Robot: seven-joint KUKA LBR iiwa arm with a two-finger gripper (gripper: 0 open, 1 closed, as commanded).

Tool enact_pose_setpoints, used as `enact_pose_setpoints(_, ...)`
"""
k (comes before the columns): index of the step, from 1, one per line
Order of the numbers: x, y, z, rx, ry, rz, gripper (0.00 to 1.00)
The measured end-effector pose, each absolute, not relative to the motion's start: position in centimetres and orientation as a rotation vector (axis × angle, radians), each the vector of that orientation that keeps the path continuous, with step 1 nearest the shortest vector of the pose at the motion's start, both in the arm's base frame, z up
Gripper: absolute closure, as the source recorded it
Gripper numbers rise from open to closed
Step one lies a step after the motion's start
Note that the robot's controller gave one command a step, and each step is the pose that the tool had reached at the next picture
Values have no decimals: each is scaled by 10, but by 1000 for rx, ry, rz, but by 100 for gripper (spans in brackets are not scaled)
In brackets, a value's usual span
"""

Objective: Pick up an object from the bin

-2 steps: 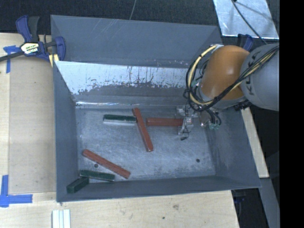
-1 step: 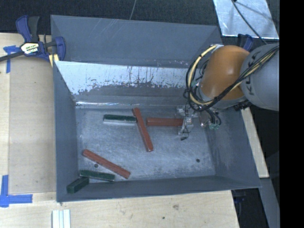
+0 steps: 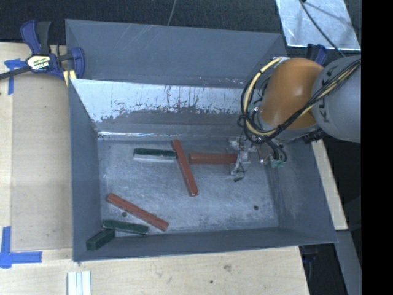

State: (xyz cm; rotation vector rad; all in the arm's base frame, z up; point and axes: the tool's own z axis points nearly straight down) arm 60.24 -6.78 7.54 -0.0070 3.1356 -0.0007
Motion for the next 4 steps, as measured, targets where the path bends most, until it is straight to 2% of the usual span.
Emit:
enact_pose_setpoints(2,603,-68,99,-6,3137,-1,100)
enact_pose_setpoints(4,603,-68,115,-5,3136,-1,100)
